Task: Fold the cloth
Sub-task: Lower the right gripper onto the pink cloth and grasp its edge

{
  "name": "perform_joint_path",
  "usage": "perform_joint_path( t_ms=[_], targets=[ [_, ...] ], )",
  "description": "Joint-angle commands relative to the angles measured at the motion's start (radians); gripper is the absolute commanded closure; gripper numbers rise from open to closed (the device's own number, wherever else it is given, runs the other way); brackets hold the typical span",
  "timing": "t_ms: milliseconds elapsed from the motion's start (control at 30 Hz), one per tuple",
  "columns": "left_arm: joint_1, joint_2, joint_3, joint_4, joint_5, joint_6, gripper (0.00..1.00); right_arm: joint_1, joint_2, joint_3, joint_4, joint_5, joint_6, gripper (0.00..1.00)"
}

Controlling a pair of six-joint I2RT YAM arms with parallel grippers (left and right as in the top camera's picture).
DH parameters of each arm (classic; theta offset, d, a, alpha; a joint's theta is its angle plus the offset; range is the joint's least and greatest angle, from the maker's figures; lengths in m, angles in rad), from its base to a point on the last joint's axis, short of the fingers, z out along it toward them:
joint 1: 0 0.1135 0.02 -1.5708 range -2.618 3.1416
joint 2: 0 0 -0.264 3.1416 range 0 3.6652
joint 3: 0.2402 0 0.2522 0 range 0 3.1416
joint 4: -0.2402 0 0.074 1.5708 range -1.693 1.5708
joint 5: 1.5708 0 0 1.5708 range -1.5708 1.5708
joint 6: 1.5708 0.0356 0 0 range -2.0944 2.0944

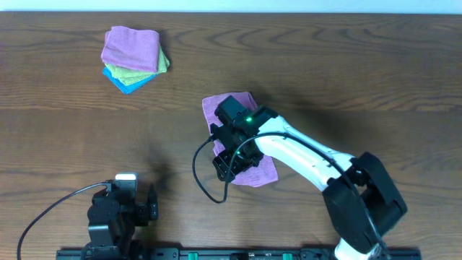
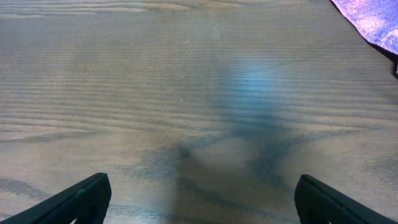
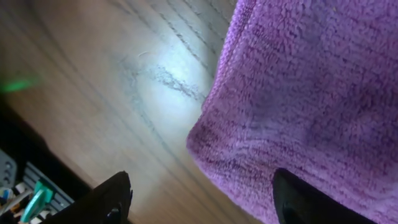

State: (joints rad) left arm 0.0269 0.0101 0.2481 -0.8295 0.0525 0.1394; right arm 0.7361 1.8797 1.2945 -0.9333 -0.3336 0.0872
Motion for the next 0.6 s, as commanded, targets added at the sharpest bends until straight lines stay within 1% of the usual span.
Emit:
perform_joint_path(
  t_ms=[0, 200, 500, 567],
  targets=[
    [-0.002, -0.006, -0.006, -0.045, 0.027, 0.017, 0.05, 0.013, 0.032, -0.002, 0.014, 0.031, -0.005, 0.30],
    [-0.002, -0.006, -0.006, -0.045, 0.027, 0.017, 0.05, 0.014, 0.037, -0.002, 0.047, 0.046, 0.002, 0.33],
    [-0.002, -0.006, -0.006, -0.045, 0.027, 0.017, 0.04, 0.014, 0.069, -0.002, 0.062, 0.057, 0.003, 0.35],
    [-0.002, -0.006, -0.006, -0.045, 0.027, 0.017, 0.05, 0.014, 0.080, -0.002, 0.064, 0.057, 0.006, 0.38]
  ],
)
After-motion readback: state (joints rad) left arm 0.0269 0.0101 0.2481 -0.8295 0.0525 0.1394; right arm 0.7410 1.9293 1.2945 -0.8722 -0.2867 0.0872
